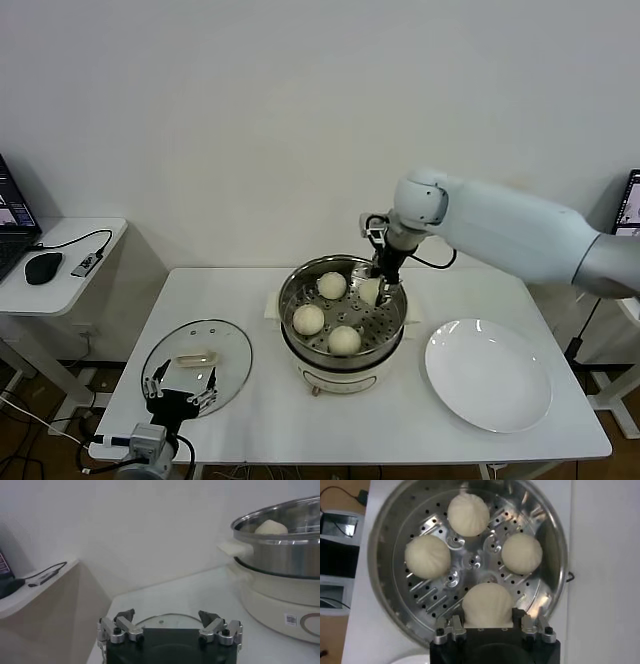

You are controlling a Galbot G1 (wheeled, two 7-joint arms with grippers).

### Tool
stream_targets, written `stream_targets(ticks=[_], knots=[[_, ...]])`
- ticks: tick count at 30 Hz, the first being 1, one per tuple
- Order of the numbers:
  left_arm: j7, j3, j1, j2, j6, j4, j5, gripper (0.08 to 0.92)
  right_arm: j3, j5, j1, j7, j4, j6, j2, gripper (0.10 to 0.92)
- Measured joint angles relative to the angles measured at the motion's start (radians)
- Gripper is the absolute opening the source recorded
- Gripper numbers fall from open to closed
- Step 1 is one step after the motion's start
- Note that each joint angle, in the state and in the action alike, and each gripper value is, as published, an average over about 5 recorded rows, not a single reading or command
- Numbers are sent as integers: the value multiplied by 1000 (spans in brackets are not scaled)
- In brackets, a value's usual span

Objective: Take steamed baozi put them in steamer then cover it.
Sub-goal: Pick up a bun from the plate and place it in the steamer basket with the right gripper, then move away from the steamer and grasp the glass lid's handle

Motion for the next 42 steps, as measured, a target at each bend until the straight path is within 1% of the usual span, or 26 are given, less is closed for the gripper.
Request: stream_targets(ticks=[9, 12, 18, 21, 28, 32, 36, 42], knots=[[-3, 8, 2, -8, 0, 7, 1, 823, 25, -40, -57, 5, -16, -5, 9, 578], [-3, 8, 4, -8, 0, 8, 2, 823, 29, -49, -68, 6, -13, -7, 6, 602], [-3, 9, 4, -9, 1, 11, 5, 823, 42, -58, -78, 11, -3, -11, -5, 759], [-2, 11, 5, -10, 2, 10, 9, 823, 51, -58, -77, 11, 6, -10, -17, 810], [1, 4, 10, -10, 5, -4, 6, 823, 90, -43, -45, 2, 55, -3, -76, 823], [-2, -7, 4, -10, 8, -7, -3, 823, 152, -13, -39, 28, 101, -3, -134, 823], [-13, -7, 1, -5, 6, -9, -23, 823, 269, 31, -81, 106, 153, -4, -202, 823], [-38, -2, 9, 3, -8, -18, -64, 823, 534, 91, -242, 287, 243, 9, -296, 823]])
